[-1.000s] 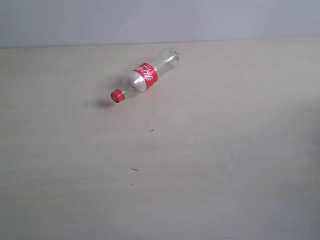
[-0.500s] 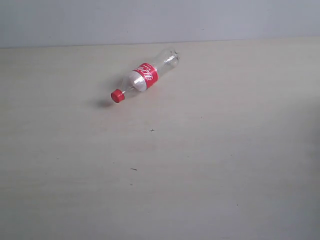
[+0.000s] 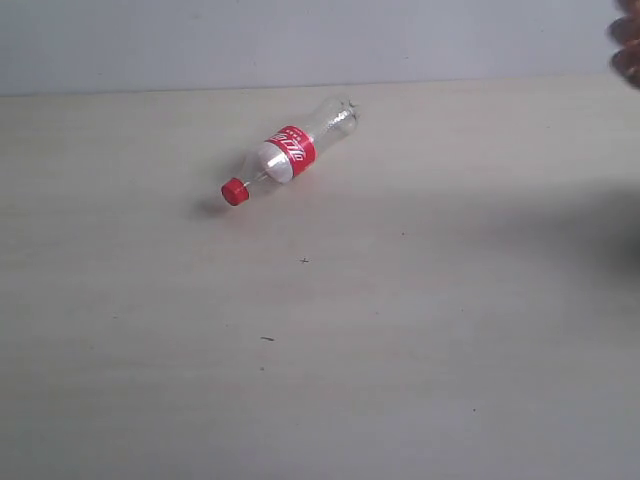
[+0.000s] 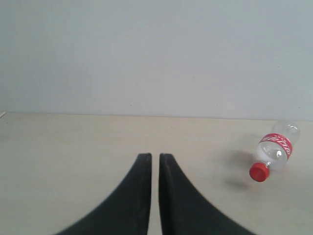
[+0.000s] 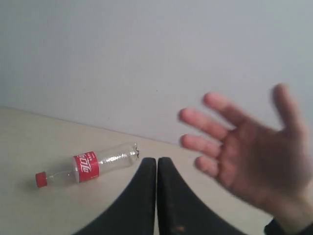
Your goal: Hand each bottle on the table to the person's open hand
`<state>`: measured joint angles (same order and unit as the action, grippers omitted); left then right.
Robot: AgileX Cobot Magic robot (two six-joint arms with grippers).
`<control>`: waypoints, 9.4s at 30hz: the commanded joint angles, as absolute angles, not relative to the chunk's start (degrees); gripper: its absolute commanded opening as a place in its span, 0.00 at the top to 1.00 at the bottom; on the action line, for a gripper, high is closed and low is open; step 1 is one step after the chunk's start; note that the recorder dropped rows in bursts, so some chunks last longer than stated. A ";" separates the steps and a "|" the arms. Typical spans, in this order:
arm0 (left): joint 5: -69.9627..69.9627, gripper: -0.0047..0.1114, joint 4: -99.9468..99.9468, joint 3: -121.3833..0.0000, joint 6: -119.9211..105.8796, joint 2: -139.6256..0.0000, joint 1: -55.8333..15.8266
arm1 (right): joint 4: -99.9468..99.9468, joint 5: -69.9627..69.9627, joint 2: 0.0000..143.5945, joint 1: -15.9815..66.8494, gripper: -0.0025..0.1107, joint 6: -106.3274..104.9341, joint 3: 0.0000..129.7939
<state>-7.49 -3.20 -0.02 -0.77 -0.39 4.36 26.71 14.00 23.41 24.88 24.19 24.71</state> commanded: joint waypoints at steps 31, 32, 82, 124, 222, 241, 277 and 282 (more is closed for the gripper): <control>-7.20 0.89 -3.09 0.00 -0.82 0.00 4.07 | 31.63 34.55 0.00 24.68 0.97 28.53 19.88; -7.20 0.89 -3.09 0.00 -0.82 0.00 4.07 | 31.96 33.56 0.00 24.68 0.97 28.53 18.95; 12.35 0.89 -8.39 0.00 15.70 0.00 4.07 | 31.82 27.45 0.00 24.68 0.97 28.53 9.06; -20.65 0.91 9.13 -62.21 7.70 -80.61 3.96 | 31.82 26.85 0.00 24.68 0.97 28.53 9.06; -58.11 0.96 24.53 -105.52 0.00 -112.86 -39.51 | 31.82 26.85 0.00 24.68 0.97 28.53 9.06; -43.14 0.96 19.98 -105.52 -44.97 -114.57 -48.58 | 31.93 26.83 0.00 24.68 0.97 28.53 9.06; -31.83 0.96 18.69 -105.52 -87.13 -125.23 -48.58 | 31.93 26.83 0.00 24.68 0.97 28.53 9.06; -34.03 0.96 13.64 -105.52 -91.23 -125.35 -48.94 | 31.93 26.83 0.00 24.68 0.97 28.53 9.06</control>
